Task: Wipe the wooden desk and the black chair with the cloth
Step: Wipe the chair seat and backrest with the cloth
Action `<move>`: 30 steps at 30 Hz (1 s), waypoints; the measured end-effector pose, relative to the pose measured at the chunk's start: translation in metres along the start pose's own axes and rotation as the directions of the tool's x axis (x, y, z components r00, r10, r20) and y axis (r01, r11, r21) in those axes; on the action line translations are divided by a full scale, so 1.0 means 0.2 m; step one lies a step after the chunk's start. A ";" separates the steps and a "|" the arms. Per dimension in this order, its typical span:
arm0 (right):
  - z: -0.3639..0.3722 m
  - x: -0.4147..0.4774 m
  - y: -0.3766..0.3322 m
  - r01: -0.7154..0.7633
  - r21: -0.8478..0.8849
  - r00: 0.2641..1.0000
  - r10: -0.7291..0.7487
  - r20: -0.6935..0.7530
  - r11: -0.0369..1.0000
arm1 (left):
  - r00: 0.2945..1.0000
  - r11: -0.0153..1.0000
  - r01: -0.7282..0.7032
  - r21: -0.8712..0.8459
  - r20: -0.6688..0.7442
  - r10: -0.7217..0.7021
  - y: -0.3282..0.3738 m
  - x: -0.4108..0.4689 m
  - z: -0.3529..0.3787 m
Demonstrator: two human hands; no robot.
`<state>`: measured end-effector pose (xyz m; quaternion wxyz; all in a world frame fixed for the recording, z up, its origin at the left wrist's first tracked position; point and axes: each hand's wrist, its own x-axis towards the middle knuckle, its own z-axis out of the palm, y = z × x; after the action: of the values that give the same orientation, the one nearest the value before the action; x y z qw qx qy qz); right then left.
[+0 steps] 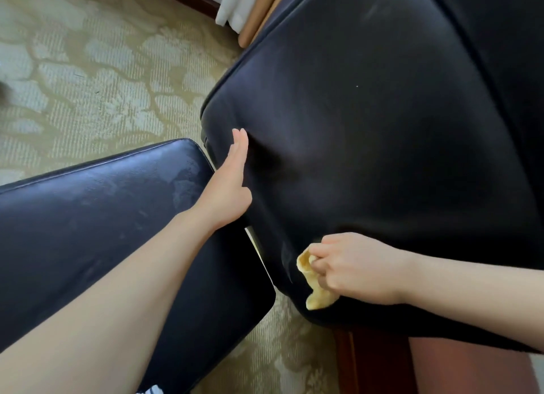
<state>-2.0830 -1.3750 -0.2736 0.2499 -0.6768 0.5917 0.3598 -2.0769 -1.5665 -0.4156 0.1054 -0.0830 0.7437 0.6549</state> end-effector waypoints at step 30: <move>0.02 0.75 0.31 -0.458 -0.126 0.863 0.406 -0.300 0.880 | 0.992 0.659 0.062 0.749 -0.121 0.045 -0.34 -0.10 -0.24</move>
<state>-2.1383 -1.4754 -0.3885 0.0141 -0.5890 0.7190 0.3687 -2.0426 -1.6232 -0.4692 0.0849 -0.0776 0.9525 0.2821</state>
